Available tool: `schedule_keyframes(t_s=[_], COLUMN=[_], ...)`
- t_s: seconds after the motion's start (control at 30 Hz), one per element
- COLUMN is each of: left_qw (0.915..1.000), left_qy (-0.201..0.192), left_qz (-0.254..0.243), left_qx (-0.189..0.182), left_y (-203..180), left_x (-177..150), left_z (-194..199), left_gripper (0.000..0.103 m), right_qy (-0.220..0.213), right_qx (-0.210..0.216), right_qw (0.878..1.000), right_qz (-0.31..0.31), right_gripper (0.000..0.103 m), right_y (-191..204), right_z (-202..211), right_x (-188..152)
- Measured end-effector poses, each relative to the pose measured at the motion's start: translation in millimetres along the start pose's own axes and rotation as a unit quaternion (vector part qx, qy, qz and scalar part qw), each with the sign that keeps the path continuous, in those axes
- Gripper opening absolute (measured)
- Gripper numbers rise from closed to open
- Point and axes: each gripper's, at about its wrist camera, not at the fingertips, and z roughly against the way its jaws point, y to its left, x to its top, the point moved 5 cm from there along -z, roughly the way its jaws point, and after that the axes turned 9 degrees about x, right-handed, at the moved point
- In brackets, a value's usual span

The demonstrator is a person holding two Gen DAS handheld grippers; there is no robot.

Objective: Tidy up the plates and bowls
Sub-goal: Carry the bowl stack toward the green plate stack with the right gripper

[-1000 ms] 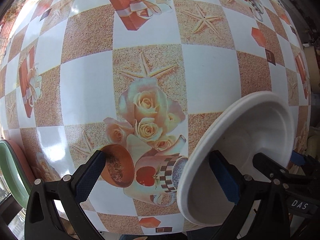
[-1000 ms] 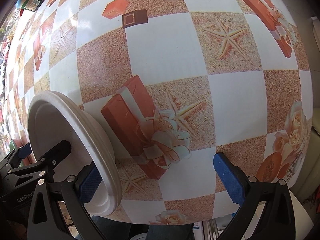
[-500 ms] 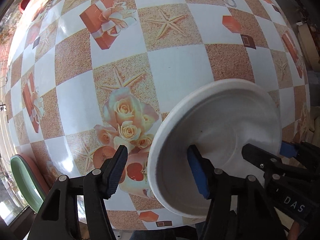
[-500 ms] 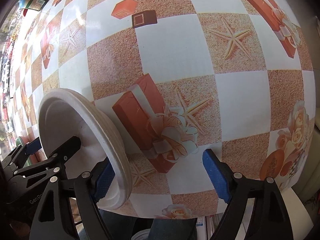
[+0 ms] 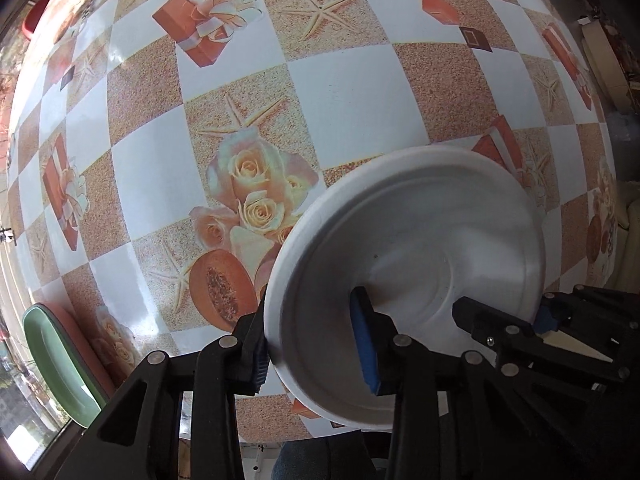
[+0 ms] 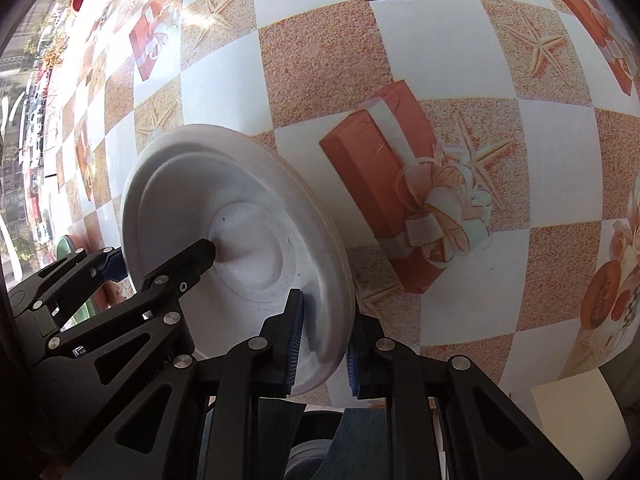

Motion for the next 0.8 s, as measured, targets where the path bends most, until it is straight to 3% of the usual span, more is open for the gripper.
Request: schedule_keyframes(t_s=[0.33, 0.8], left_qw=[0.9994, 0.9968], left_qy=[0.0, -0.023], left_qz=[0.034, 0.076], left_qx=[-0.006, -0.012], left_y=[53, 97], left_x=[-25, -66], left_z=[-6, 13], left_gripper=[0.04, 0.04], right_qy=[0.03, 0.027], right_qx=[-0.022, -0.039], right_qw=[0.998, 0.995], right_qz=[0.044, 0.09], right_gripper=[0.021, 0.021], right_y=[49, 110], right_z=[-26, -37], right_x=[11, 43])
